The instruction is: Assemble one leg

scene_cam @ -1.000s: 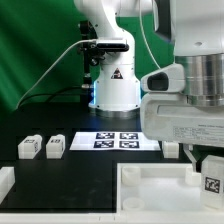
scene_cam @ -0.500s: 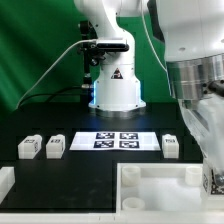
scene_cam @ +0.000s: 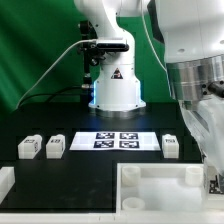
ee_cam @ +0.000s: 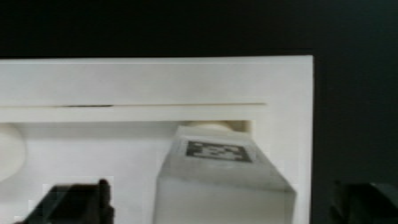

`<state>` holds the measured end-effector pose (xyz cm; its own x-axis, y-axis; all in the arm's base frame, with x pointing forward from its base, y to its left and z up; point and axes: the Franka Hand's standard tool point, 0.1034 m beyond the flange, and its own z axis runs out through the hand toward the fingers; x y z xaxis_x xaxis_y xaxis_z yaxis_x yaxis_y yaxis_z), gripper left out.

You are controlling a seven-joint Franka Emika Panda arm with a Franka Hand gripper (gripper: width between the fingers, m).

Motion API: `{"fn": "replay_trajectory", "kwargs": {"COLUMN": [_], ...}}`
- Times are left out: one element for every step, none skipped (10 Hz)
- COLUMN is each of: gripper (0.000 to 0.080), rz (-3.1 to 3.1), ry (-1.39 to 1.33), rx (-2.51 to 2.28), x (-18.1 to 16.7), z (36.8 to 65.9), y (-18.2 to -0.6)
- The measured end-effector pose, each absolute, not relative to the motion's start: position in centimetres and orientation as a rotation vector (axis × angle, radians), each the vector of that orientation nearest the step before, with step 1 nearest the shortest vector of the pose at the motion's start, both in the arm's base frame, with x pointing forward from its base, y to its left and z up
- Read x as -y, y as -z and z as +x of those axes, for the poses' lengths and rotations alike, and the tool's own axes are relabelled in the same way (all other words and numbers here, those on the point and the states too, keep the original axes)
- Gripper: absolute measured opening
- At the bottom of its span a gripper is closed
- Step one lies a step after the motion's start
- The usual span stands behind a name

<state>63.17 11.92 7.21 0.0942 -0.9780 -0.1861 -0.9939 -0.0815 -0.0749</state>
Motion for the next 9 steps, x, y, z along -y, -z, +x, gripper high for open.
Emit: {"fn": "replay_trajectory", "kwargs": {"gripper": [0.0642, 0.0648, 0.0648, 0.0649, 0.0649, 0.0649, 0.0649, 0.0649, 0.0649], "rz": [-2.399, -2.584, -2.641, -2.689, -2.742, -2.782, -2.91, -2.984, -2.954], "ry": [-0.097, -0.061, -0.05, -0.038, -0.024, -0.013, -0.004, 0.032, 0.026], "rx": [-1.718, -1.426, -1.314, -1.211, -1.085, -0.98, -0.681, -0.422, -0.542], "x": [-11.78, -11.94, -11.94, -11.85, -11.8, -11.78, -11.7, -11.53, -11.65], "z": [63.19, 63.16, 63.15, 63.17, 63.18, 63.2, 63.27, 63.88, 63.87], "y": [-7.24, -7.25, -7.22, -7.22, -7.22, -7.24, -7.51, -7.94, -7.88]}}
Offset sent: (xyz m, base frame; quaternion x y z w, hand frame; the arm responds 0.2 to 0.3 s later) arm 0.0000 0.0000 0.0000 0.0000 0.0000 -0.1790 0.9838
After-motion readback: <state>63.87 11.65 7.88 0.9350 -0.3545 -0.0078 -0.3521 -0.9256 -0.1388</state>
